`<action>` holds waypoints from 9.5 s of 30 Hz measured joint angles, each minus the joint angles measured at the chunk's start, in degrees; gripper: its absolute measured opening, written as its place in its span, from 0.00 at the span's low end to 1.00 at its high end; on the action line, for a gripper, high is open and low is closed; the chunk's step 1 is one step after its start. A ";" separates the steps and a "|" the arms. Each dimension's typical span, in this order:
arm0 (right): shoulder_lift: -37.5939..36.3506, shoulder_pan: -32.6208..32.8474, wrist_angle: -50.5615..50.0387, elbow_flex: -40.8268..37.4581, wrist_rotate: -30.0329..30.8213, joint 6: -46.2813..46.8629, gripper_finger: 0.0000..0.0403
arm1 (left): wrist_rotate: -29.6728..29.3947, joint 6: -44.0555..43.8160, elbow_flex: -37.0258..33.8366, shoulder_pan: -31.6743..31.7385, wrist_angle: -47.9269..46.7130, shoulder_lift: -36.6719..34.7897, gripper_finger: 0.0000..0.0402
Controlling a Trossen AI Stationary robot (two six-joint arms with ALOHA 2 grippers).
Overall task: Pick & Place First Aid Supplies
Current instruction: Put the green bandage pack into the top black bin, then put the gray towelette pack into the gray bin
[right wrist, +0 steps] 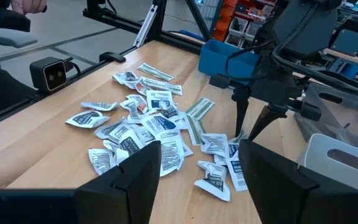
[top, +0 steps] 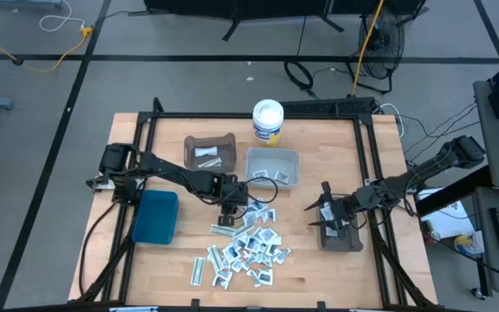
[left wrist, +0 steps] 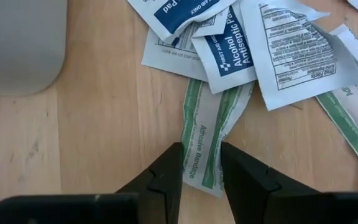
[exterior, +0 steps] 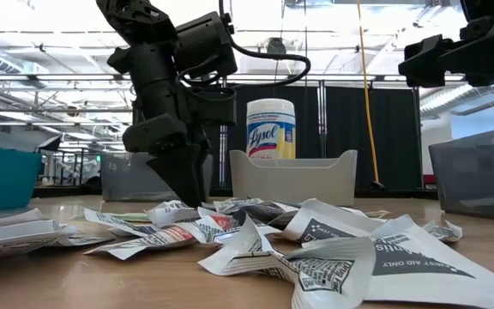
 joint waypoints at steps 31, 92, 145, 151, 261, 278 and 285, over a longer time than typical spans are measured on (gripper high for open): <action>-0.02 0.00 0.00 -0.07 -0.13 0.03 0.52 | -5.36 -13.55 -0.22 -5.19 -21.00 -4.64 0.27; 0.02 0.01 -0.02 -0.04 -0.15 0.42 0.52 | -12.06 9.53 -6.95 30.35 -21.07 -26.71 0.27; 0.02 0.02 -0.02 -0.04 -0.17 0.46 0.52 | -6.16 -7.86 8.96 -0.43 -26.61 -27.19 0.36; 0.02 0.02 -0.02 -0.04 -0.17 1.05 0.52 | -6.57 -10.90 8.94 -9.75 -18.15 -26.41 0.36; 59.43 -16.48 -29.30 43.34 -14.93 10.91 0.52 | -36.00 14.57 -52.87 -25.54 87.72 -39.41 0.36; 54.88 -16.06 -32.46 43.30 -10.40 9.66 0.52 | -35.93 14.38 -52.87 -25.54 87.69 -39.41 0.36; 54.90 -13.09 -31.43 43.30 -8.55 9.87 0.52 | -35.93 14.36 -52.87 -25.54 87.63 -39.41 0.36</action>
